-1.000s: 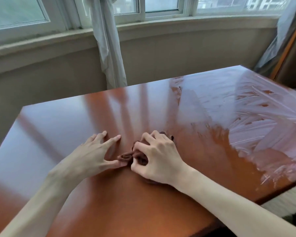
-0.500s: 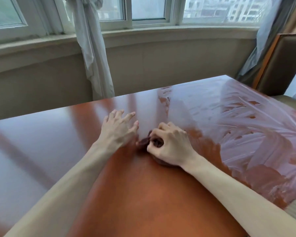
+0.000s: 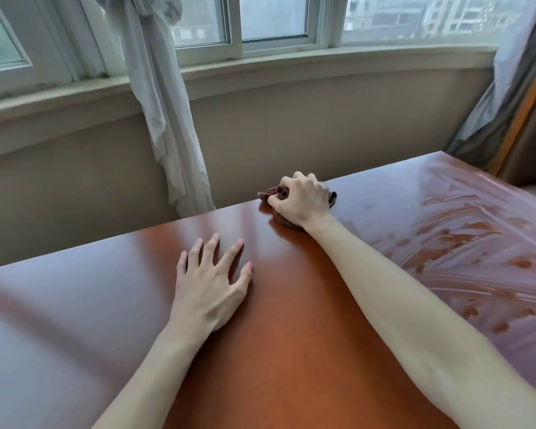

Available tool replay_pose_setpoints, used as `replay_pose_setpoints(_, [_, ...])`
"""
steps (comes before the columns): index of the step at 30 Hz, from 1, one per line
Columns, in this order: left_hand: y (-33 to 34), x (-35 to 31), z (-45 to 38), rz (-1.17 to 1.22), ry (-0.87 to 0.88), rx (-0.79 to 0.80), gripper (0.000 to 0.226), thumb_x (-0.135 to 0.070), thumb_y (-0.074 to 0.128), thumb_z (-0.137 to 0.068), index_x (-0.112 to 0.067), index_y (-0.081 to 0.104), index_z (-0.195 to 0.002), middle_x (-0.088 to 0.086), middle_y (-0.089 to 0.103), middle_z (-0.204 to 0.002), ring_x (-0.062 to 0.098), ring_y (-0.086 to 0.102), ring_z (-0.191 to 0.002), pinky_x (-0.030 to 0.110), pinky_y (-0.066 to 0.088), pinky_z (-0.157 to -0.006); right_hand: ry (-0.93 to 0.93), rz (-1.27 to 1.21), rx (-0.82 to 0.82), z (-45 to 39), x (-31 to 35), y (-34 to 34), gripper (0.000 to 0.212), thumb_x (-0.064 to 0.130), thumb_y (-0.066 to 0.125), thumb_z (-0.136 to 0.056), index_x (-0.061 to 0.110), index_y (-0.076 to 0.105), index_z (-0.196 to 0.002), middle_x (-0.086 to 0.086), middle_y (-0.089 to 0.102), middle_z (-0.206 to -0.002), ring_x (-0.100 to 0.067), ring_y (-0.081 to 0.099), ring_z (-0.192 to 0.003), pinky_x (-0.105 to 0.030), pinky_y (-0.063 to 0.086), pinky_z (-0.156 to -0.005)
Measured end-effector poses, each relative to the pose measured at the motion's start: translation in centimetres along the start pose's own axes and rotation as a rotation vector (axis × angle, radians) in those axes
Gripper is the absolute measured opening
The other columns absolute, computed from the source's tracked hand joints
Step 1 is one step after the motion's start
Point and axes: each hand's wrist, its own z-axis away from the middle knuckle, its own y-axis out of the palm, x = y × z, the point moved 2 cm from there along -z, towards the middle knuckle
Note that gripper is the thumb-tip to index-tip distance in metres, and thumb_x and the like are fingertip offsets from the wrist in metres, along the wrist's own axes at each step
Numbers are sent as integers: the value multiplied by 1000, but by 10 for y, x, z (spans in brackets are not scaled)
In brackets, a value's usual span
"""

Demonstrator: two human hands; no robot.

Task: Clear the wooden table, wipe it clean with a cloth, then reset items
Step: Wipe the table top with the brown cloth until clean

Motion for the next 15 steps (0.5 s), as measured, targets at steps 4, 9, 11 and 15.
replay_pose_setpoints(4, [-3,-2,2,11,9,23,59,-67,25,-97,-51,24,-154,0,17,-166,25,7,-154,47,3,-125,-96,-64,26,106,3,-37,29,54,57,-79,26,67,-82,7,58,-86,-24,56,-89,-39,50,-80])
replay_pose_setpoints(9, [-7,-3,5,25,16,33,58,-65,30,-98,-48,28,-154,4,19,-166,29,12,-153,49,5,-123,-314,-120,-23,266,8,-94,20,46,63,-79,28,70,-85,11,59,-87,-17,54,-85,-30,48,-80])
replay_pose_setpoints(11, [-6,-2,4,23,14,28,58,-66,29,-98,-48,28,-154,4,19,-167,29,12,-153,49,5,-123,-392,-149,-36,292,9,-104,18,42,67,-76,29,72,-86,12,60,-88,-15,55,-86,-24,46,-79])
replay_pose_setpoints(15, [-2,0,2,33,18,12,58,-65,30,-98,-48,29,-154,3,19,-167,29,11,-153,48,5,-124,-332,-92,-37,229,7,-83,23,50,62,-78,30,71,-85,11,60,-85,-18,56,-83,-30,49,-72])
